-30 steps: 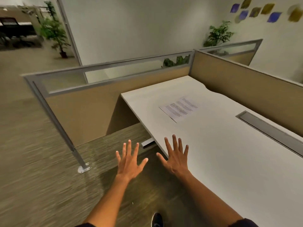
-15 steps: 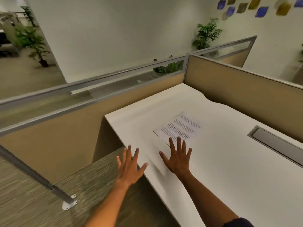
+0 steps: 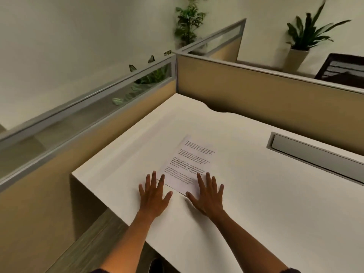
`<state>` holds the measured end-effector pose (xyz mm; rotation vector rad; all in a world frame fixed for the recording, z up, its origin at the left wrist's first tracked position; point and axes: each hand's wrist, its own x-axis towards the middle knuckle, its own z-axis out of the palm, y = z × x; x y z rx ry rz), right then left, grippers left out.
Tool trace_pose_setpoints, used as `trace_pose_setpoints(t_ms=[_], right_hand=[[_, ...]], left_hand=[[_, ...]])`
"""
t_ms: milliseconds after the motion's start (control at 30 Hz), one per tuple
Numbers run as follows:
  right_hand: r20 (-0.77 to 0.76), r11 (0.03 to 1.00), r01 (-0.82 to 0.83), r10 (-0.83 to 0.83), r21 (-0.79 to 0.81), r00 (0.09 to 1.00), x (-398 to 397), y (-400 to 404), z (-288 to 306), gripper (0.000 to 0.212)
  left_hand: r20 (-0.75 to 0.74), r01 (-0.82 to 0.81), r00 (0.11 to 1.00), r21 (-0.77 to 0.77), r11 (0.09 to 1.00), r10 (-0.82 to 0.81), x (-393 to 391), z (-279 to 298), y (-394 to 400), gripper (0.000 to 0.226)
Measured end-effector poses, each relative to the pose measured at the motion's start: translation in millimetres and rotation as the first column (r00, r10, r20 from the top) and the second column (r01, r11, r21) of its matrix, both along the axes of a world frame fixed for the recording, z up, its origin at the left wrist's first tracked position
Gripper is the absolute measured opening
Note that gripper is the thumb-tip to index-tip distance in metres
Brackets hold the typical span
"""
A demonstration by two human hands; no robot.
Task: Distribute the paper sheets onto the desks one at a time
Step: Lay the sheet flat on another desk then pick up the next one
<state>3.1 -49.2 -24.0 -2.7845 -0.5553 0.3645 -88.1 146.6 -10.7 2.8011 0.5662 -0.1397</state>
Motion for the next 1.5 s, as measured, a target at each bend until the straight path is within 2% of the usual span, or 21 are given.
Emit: trace_pose_setpoints(t_ms=[300,500,600,767,967,1067,1133,1167,1267,1367,1433,1500], right_hand=[[-0.05,0.99,0.142,-0.142,0.0,0.989,31,18,6,0.091],[-0.08,0.962,0.272,-0.268,0.041,0.96,40,35,8,0.089],[-0.089,0.943,0.326,-0.32,0.063,0.943,36,41,5,0.093],[-0.075,0.928,0.368,-0.365,0.048,0.928,34,55,5,0.112],[-0.15,0.903,0.41,-0.391,0.127,0.908,40,66,12,0.113],[-0.228,0.882,0.418,-0.37,0.218,0.901,47,70,20,0.101],[-0.318,0.817,0.452,-0.348,0.359,0.882,50,75,27,0.091],[-0.372,0.754,0.485,-0.337,0.442,0.865,51,77,29,0.089],[-0.507,0.507,0.6,-0.327,0.618,0.798,55,86,42,0.092],[-0.553,0.308,0.665,-0.379,0.68,0.742,61,92,53,0.089],[-0.548,0.238,0.679,-0.437,0.694,0.713,65,91,55,0.086],[-0.521,0.226,0.696,-0.517,0.682,0.679,70,86,56,0.075]], left_hand=[[-0.059,0.176,0.982,-0.044,0.983,-0.178,85,-1,36,0.098],[-0.096,0.261,0.959,-0.059,0.963,-0.266,119,-4,53,0.074],[-0.11,0.288,0.949,-0.066,0.955,-0.294,126,-6,60,0.074],[-0.107,0.311,0.941,-0.101,0.945,-0.321,132,-12,67,0.075],[-0.046,0.297,0.951,-0.138,0.945,-0.305,133,-17,68,0.076],[-0.031,0.298,0.952,-0.144,0.944,-0.305,133,-16,66,0.077],[-0.029,0.298,0.952,-0.139,0.944,-0.305,134,-16,66,0.077],[-0.034,0.302,0.951,-0.127,0.945,-0.308,134,-16,66,0.077],[-0.03,0.314,0.947,-0.11,0.943,-0.319,135,-17,66,0.076],[-0.01,0.318,0.947,-0.114,0.941,-0.321,135,-18,68,0.076],[-0.007,0.325,0.945,-0.114,0.939,-0.328,136,-17,69,0.077],[0.01,0.334,0.942,-0.115,0.935,-0.335,137,-17,70,0.079]])
